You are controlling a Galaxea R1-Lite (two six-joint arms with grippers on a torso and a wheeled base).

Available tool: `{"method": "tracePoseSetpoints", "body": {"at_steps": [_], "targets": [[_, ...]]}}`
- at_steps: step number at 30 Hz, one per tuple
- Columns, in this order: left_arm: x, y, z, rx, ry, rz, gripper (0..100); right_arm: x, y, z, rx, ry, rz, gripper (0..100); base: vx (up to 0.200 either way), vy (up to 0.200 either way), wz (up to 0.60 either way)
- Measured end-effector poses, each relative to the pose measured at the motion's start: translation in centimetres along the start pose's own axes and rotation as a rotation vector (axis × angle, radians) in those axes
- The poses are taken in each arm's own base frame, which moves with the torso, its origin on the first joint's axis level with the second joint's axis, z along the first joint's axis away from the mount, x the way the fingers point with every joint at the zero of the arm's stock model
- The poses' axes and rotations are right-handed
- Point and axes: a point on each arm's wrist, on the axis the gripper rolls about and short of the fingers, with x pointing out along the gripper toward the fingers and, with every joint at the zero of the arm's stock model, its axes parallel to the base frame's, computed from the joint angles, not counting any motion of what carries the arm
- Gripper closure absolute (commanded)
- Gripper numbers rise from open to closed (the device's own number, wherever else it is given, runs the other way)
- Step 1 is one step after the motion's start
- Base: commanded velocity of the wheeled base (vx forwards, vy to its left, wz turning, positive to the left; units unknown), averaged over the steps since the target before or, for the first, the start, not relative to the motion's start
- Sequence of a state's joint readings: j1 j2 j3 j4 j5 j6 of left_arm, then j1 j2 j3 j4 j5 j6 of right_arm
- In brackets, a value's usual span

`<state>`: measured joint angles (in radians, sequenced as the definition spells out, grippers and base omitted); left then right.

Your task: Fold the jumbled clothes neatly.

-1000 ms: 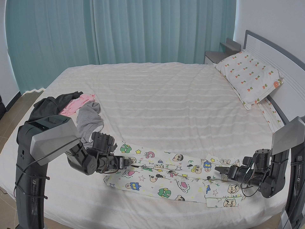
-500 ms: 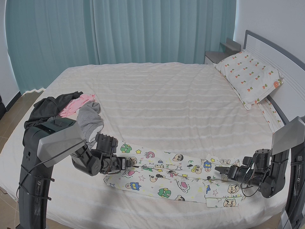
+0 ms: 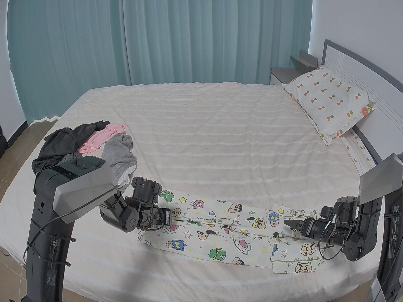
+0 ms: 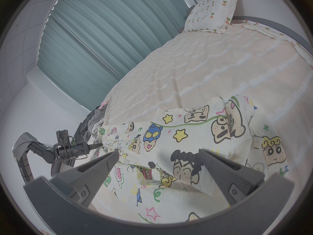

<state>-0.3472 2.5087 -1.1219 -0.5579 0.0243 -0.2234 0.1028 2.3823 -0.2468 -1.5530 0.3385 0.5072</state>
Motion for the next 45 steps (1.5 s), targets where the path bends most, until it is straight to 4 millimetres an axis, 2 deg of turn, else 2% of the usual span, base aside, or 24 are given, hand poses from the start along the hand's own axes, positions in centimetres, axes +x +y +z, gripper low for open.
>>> {"method": "tracePoseSetpoints", "body": {"at_steps": [7, 15, 25, 37, 45], "targets": [[-0.2, 0.3, -0.4, -0.026, 0.014, 0.006, 100, 0.0, 0.0, 0.0, 0.0, 0.0, 0.0, 0, 0.0, 0.0, 0.0], [-1.0, 0.7, 0.1, -0.047, 0.004, 0.012, 100, -0.1, 0.1, 0.2, -0.001, -0.007, 0.001, 0, 0.0, 0.0, 0.0], [-2.1, 1.7, 0.2, -0.083, -0.002, 0.026, 100, -0.6, 0.1, 1.4, 0.013, -0.059, 0.005, 0, 0.0, 0.0, 0.0], [-3.6, 4.4, 0.8, -0.173, -0.029, 0.066, 100, -1.4, 0.0, 3.0, 0.037, -0.13, 0.01, 0, 0.0, 0.0, 0.0], [-5.5, 6.6, 1.2, -0.217, -0.043, 0.092, 100, -1.5, -0.5, 4.2, 0.068, -0.181, 0.012, 0, 0.0, 0.0, 0.0]]}}
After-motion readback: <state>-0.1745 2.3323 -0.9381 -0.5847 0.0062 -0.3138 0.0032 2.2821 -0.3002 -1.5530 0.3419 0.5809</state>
